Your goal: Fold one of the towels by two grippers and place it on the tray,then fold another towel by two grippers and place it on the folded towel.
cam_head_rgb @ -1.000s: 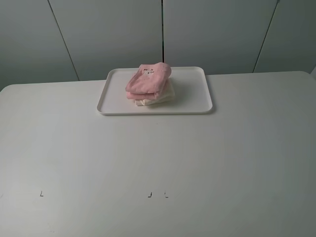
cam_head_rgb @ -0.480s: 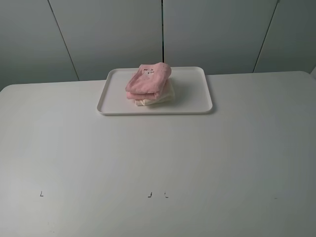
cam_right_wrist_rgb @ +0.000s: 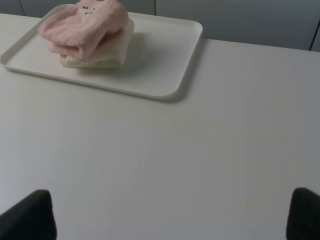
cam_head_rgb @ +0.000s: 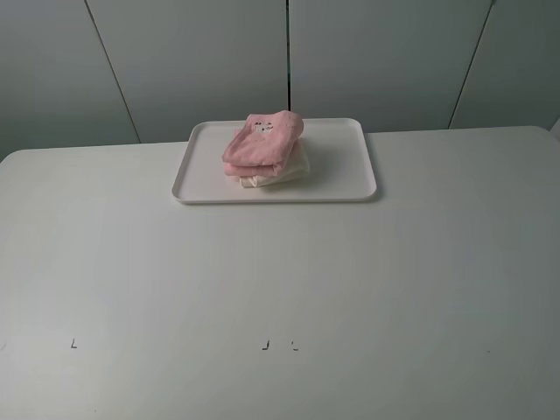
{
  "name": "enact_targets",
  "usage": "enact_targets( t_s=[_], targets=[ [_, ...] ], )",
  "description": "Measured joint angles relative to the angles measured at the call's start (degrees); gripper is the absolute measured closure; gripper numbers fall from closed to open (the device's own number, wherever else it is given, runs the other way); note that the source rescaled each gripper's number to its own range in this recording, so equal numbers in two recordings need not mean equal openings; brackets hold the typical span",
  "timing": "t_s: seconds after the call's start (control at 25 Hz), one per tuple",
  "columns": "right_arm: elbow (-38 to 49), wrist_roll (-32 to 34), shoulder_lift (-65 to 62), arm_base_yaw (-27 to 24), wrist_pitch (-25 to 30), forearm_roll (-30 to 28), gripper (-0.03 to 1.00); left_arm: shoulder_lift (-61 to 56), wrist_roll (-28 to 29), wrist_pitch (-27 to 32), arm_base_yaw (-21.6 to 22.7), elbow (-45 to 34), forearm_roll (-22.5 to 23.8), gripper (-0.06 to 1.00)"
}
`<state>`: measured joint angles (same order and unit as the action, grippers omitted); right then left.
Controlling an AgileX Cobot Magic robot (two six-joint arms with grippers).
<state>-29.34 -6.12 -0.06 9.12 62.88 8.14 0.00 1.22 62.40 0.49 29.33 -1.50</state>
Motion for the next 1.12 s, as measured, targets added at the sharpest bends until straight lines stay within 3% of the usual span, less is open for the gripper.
enact_targets(
  t_s=[1.12],
  targets=[
    [0.0,-0.89,0.0,0.0,0.0,0.61,-0.03,0.0,-0.91,0.0,0.0,0.0,-0.37,-0.04]
  ],
)
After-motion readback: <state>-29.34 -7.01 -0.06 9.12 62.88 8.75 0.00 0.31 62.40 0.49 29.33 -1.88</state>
